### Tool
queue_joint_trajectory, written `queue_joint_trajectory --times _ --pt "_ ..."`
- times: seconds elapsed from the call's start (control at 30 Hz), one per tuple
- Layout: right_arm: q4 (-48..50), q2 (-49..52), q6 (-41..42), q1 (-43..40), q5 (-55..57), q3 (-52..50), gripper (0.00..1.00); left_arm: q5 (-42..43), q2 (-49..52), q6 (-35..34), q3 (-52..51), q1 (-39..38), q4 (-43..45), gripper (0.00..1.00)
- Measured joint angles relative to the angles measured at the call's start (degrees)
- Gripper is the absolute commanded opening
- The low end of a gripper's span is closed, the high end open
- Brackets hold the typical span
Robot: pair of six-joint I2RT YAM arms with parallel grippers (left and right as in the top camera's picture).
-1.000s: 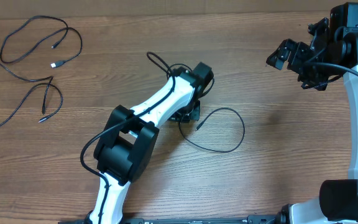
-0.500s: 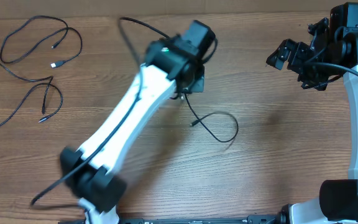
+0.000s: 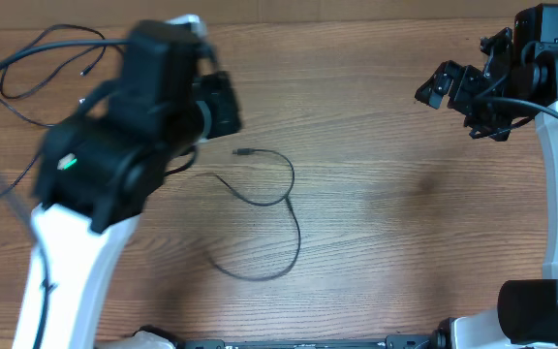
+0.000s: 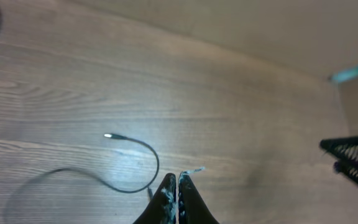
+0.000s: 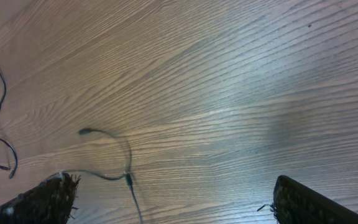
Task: Untangle cables
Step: 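Pull the grasped cable with the left gripper toward the left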
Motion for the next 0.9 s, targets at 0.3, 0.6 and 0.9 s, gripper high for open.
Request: queue_joint_trajectory --times 0.3,0.6,0.9 --pt "-0.04 0.00 -0.04 0.00 0.00 0.00 1.00 -0.55 -0.07 -0.42 0.83 3.43 -13.46 0.31" --pt "0.02 0.00 -0.02 0.00 0.02 0.00 1.00 -10.34 12.83 0.33 0.07 3.50 -23.21 1.00" --pt "-0.04 0.00 -0.04 0.00 0.02 0.00 1.00 -15.67 18.38 0.70 -6.84 6.10 -22.75 1.00"
